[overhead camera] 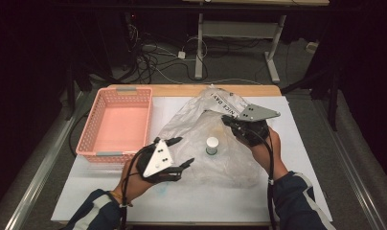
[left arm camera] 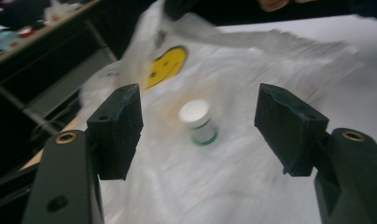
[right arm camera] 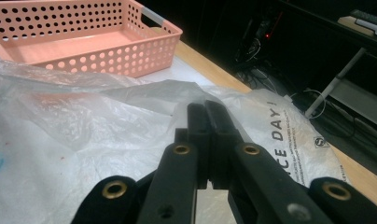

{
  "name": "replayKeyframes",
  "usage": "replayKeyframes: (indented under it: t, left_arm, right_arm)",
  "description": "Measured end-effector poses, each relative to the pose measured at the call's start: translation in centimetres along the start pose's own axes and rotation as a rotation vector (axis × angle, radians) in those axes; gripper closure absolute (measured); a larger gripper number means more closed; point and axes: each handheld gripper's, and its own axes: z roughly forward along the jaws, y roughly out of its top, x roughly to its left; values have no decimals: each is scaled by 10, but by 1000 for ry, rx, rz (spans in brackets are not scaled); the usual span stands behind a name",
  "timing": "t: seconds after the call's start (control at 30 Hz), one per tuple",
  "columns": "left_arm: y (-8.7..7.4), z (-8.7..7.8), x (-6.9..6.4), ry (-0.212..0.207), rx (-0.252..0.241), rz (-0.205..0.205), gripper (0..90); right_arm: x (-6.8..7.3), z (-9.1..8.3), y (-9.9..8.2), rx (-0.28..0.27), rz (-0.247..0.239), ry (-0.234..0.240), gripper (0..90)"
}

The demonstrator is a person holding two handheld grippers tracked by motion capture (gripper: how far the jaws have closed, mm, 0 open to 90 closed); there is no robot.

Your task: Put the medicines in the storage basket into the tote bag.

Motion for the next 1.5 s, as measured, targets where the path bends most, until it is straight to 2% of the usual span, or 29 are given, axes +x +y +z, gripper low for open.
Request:
replayKeyframes:
  t: [0.07,0.13,0.33,0.4,0.5,0.57,0.63,0.7,0.73,0.77,0.87,0.93,1.07,1.1,1.13,1.2,1.3,1.4,1.43,1.5]
  left_arm:
    - [-10,-8,4,36,28,9,315]
    - [-21,-10,9,56,69,-1,313]
    - [-47,-8,21,85,176,-36,294]
    - [-53,-7,27,69,199,-71,293]
    - [-58,-4,31,31,230,-99,293]
    - [-57,-1,31,6,236,-107,294]
    - [-56,6,29,9,242,-104,294]
    - [-55,15,27,8,256,-124,282]
    - [-54,19,26,26,261,-126,218]
    - [-53,23,25,26,260,-139,193]
    - [-49,36,26,55,261,-155,193]
    - [-46,44,26,99,260,-159,192]
    - [-40,52,29,153,239,-156,192]
    - [-38,53,30,156,221,-169,192]
    - [-37,55,32,146,215,-180,192]
    - [-35,60,37,153,207,-188,192]
    - [-32,72,46,116,212,-244,194]
    - [-32,86,51,96,213,-261,216]
    - [-32,90,52,75,212,-294,217]
    - [-34,98,54,85,222,-314,250]
  right_arm:
    - [-1,-1,-1,1,3,1,900]
    - [-1,-2,-1,2,5,1,900]
    - [1,-5,-1,5,-9,2,900]
    - [1,-7,-3,11,-10,0,900]
    - [0,-9,-5,15,-7,0,900]
    - [-2,-9,-7,17,0,-2,900]
    - [-3,-10,-8,17,2,0,900]
    - [-4,-11,-8,16,7,0,900]
    - [-4,-11,-7,17,5,0,900]
    - [-4,-11,-8,16,5,-2,900]
    - [-7,-13,-8,18,13,-1,900]
    - [-9,-14,-9,19,21,-5,900]
    - [-15,-15,-12,22,33,-14,900]
    - [-17,-16,-13,23,36,-14,900]
    - [-19,-17,-13,24,38,-19,900]
    - [-22,-19,-15,25,49,-24,900]
    - [-27,-22,-17,31,54,-27,900]
    - [-31,-25,-19,37,54,-21,900]
    - [-32,-25,-20,40,54,-19,900]
    - [-35,-25,-21,41,59,-11,900]
